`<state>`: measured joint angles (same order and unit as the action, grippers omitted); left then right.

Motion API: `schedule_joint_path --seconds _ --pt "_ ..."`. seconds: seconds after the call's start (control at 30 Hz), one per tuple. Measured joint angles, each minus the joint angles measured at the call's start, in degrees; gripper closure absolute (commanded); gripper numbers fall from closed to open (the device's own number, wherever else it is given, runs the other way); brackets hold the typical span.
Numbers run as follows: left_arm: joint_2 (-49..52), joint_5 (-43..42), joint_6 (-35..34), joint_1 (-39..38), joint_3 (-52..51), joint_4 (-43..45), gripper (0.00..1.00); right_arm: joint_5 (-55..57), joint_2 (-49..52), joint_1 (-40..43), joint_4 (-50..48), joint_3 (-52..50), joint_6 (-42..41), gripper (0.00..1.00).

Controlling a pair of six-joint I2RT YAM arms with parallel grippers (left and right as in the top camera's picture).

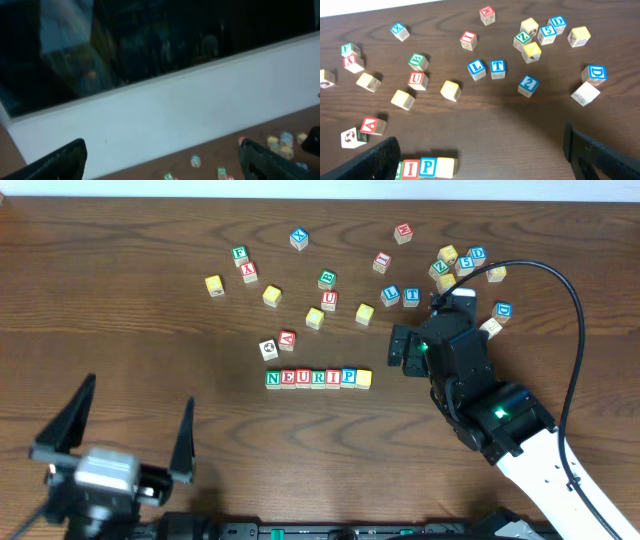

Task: Spell out NEURIPS

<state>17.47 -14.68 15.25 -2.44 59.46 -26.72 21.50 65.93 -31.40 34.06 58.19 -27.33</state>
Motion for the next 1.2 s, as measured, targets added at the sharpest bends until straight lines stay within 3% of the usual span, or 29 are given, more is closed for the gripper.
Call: schedule_joint_path --seconds 0.2,0.43,0.57,0.67,1.0,1.2 --pt "-10.95 -0.04 0.00 0.02 -19.19 18.27 0.05 -0.02 0.02 0.00 0.02 0.00 0.00 0.01" --pt "-16.52 0.13 0.02 0.37 -45.35 55.28 0.05 0.02 0.02 0.00 0.02 0.00 0.00 0.01" --pt "-16.68 2.08 0.04 0.57 -54.58 64.32 0.05 -0.02 0.02 0.00 0.00 0.00 0.00 0.01" --pt "-16.74 4.17 0.04 0.57 -58.23 62.20 0.05 0.00 0.02 0.00 0.02 0.00 0.00 0.01" --pt "-16.90 7.13 0.02 0.83 -59.10 30.93 0.05 -0.02 0.02 0.00 0.00 0.04 0.00 0.01" --pt "-16.85 8.15 -0.02 0.83 -58.84 25.97 0.05 0.00 0.02 0.00 0.02 0.04 0.00 0.01"
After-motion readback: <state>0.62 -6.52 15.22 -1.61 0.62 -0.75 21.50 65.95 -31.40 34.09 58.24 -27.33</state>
